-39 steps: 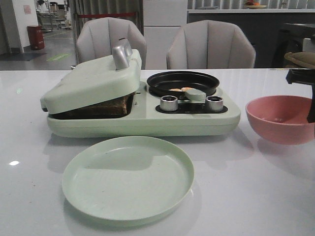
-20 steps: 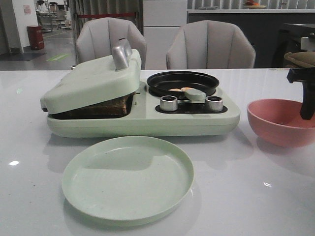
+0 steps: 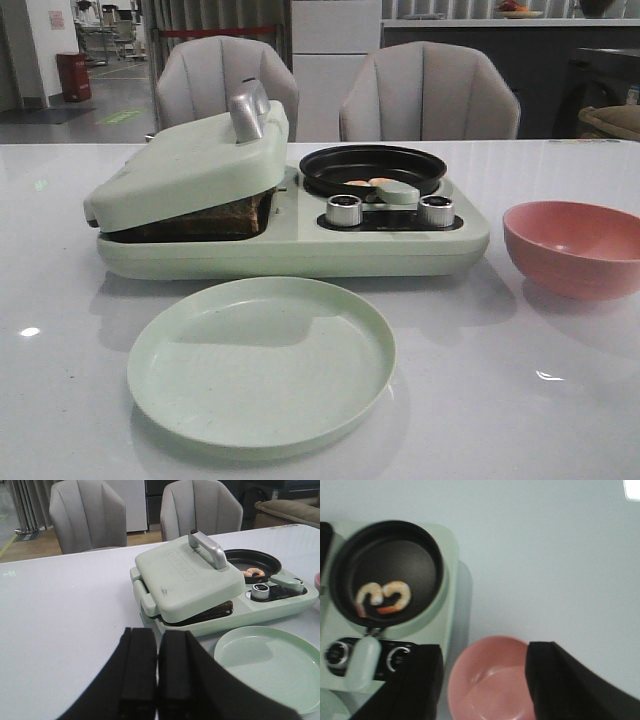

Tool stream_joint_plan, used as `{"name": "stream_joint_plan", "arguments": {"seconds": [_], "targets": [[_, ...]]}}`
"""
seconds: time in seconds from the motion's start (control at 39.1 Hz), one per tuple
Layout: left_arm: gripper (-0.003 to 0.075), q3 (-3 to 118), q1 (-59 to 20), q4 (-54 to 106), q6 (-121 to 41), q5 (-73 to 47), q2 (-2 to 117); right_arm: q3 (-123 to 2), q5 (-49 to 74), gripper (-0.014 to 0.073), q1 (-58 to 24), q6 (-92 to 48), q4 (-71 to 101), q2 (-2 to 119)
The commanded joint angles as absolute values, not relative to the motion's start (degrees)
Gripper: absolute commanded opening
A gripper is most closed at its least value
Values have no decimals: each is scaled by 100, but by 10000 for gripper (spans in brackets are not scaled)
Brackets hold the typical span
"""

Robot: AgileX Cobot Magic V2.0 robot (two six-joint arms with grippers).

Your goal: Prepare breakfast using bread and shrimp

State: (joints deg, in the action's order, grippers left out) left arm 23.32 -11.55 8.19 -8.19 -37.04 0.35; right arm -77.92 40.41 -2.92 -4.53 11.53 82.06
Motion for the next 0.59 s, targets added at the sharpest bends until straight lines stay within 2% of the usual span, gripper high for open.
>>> {"name": "stream_joint_plan", "arguments": {"seconds": [0.0, 0.23, 0.56], "targets": [[114, 2471, -1194, 900, -756, -3265, 117, -7893, 3635, 478, -481, -531, 1225, 7527], [114, 2471, -1194, 900, -756, -3265, 117, -6974, 2886, 478, -1089, -539, 1219, 6312], [114, 2471, -1194, 900, -756, -3174, 117, -4582, 894, 478, -1756, -584, 1208, 4395]]}}
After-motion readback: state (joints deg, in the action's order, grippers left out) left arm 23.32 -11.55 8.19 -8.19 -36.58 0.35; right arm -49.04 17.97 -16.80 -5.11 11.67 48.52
